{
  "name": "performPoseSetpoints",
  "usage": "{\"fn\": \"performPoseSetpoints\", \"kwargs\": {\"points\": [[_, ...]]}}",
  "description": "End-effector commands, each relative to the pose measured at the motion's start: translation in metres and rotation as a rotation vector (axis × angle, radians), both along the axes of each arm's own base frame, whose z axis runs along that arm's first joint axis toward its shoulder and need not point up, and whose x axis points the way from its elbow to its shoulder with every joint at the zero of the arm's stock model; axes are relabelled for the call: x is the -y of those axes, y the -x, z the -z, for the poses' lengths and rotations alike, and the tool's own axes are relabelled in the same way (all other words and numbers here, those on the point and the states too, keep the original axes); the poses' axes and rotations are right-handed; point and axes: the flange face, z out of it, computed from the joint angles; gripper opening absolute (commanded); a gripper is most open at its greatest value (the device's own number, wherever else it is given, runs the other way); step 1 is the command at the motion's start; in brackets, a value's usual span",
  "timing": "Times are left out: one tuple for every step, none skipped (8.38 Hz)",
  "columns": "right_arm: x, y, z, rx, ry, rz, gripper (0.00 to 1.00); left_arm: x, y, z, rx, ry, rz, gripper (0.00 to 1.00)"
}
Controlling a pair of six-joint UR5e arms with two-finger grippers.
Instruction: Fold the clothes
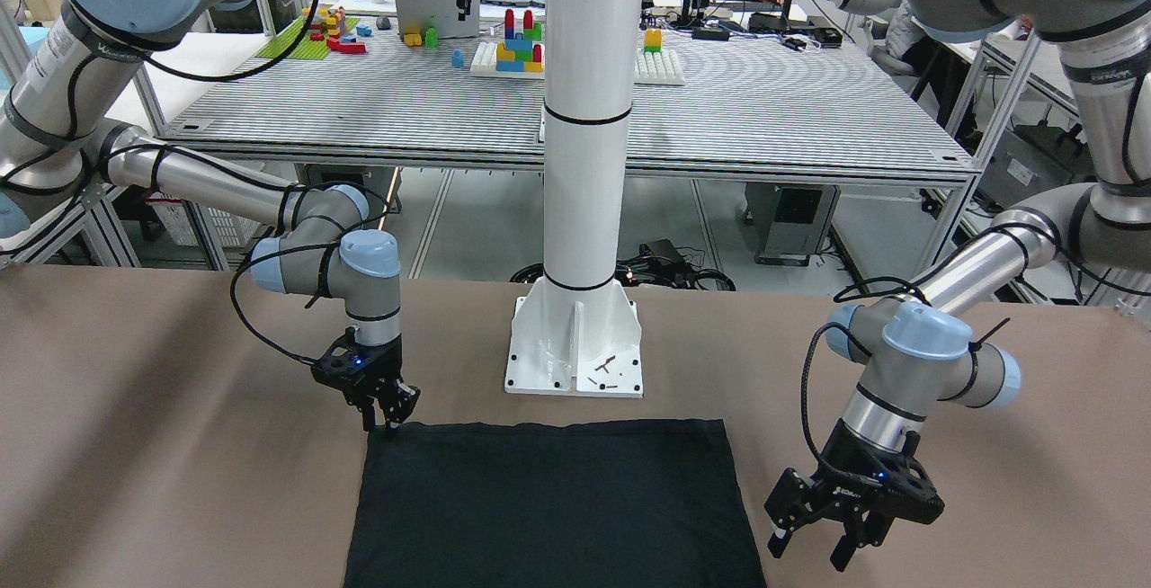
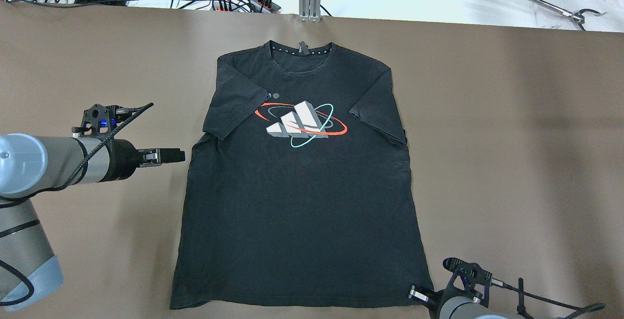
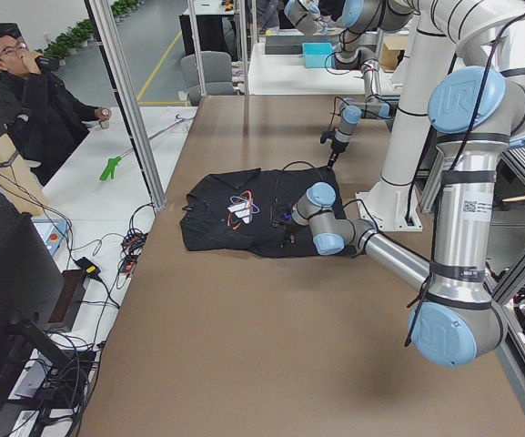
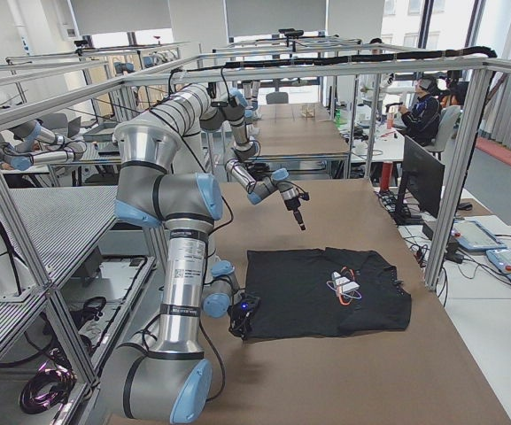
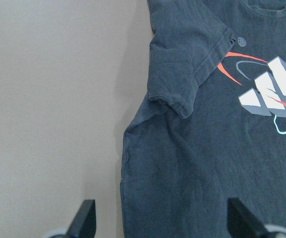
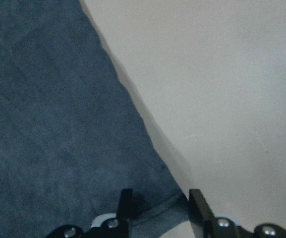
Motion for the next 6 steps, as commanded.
{"fn": "performPoseSetpoints", "kwargs": {"points": [[0.0005,-0.0057,-0.0092,-0.030,-0.025,0.030,0.49,-0.0047,-0.0088,0.0027,0.003,-0.012,0.006,0.93],[0.0005,-0.0054,-0.0100,-0.032,-0.026,0.031,0.49,-0.0046,-0.0088,0.0027,0.003,-0.013,0.007,0.93],[0.0005,-0.0054,-0.0100,-0.032,-0.026,0.031,0.48,-0.0046,-0.0088,0.0027,0.003,-0.013,0.007,0.93],[-0.0005,-0.0031,-0.0079,-0.027,-0.025,0.031,0.40,-0.0046,-0.0088,0.0027,0.003,-0.013,0.007,0.93],[-0.0004,-0.0020,-0.0058,-0.022,-0.026,0.031,0.23,-0.0045,-0.0087,0.0027,0.004,-0.013,0.009,0.93],[-0.0005,-0.0019,-0.0058,-0.022,-0.025,0.032,0.05,-0.0033,-0.0080,0.0026,0.007,-0.018,0.021,0.93]]}}
